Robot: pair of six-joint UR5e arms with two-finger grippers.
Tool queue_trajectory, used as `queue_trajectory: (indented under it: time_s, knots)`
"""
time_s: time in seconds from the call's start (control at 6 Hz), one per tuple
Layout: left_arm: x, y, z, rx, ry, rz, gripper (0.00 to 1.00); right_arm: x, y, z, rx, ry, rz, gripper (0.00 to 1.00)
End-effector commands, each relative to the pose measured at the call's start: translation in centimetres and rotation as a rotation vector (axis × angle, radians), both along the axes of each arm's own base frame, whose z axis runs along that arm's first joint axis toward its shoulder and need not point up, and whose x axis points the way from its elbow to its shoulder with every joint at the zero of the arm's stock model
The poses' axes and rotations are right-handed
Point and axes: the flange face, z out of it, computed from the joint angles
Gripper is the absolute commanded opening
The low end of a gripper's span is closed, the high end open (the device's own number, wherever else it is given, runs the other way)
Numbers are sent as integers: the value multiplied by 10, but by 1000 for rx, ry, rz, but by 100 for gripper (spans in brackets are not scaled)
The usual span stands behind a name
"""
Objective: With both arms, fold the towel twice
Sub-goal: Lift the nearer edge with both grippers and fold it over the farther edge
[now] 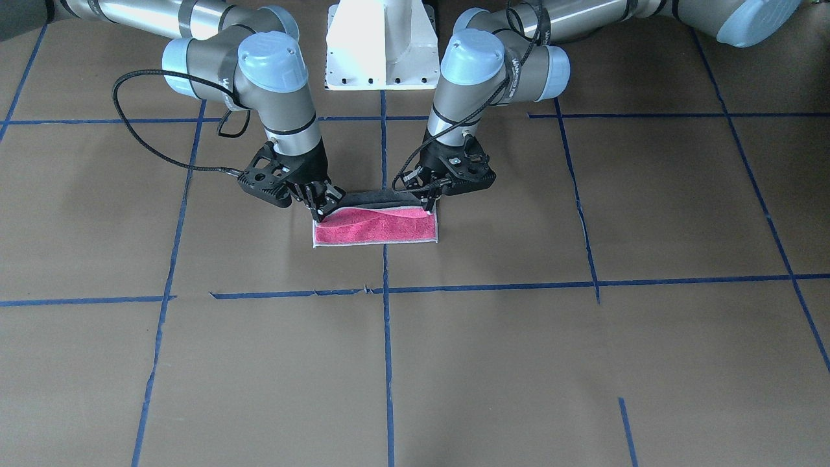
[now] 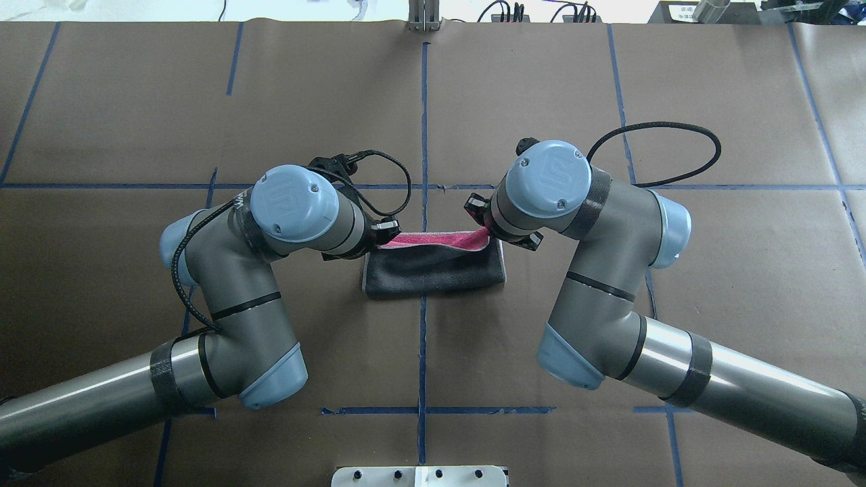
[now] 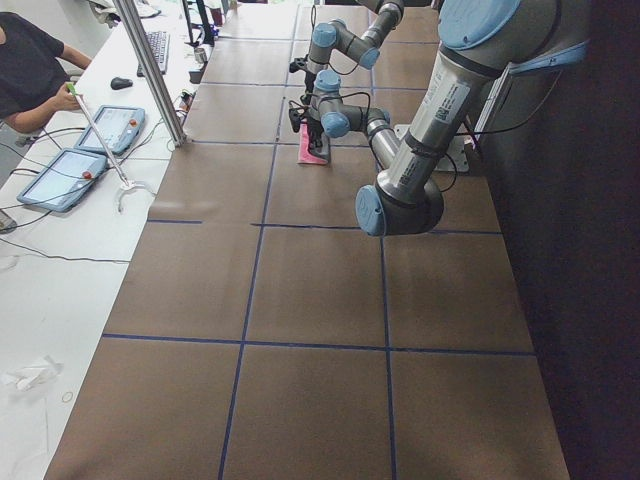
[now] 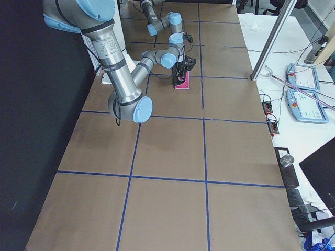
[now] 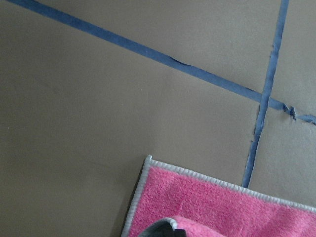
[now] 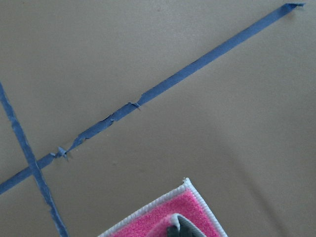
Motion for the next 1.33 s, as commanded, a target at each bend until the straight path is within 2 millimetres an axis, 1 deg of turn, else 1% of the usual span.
queue_trajectory:
  time_s: [0.0, 0.5, 0.67, 0.83, 1.0, 1.17]
  knots:
    - [3, -6, 8, 9, -21, -1, 0, -4, -10, 12, -5, 7, 9, 0]
    - [12, -19, 24, 37, 0, -33, 0, -5, -11, 16, -7, 16, 6, 3]
    - [12, -20, 25, 37, -2, -36, 3, -5, -11, 16, -7, 14, 6, 4]
    - [12, -20, 25, 37, -2, -36, 6, -6, -12, 19, -11, 21, 6, 16]
    - [12, -20, 24, 37, 1, -36, 23, -7, -13, 21, -8, 26, 1, 53]
    - [11, -21, 23, 35, 5, -41, 51, -8, -13, 21, -5, 26, -1, 60]
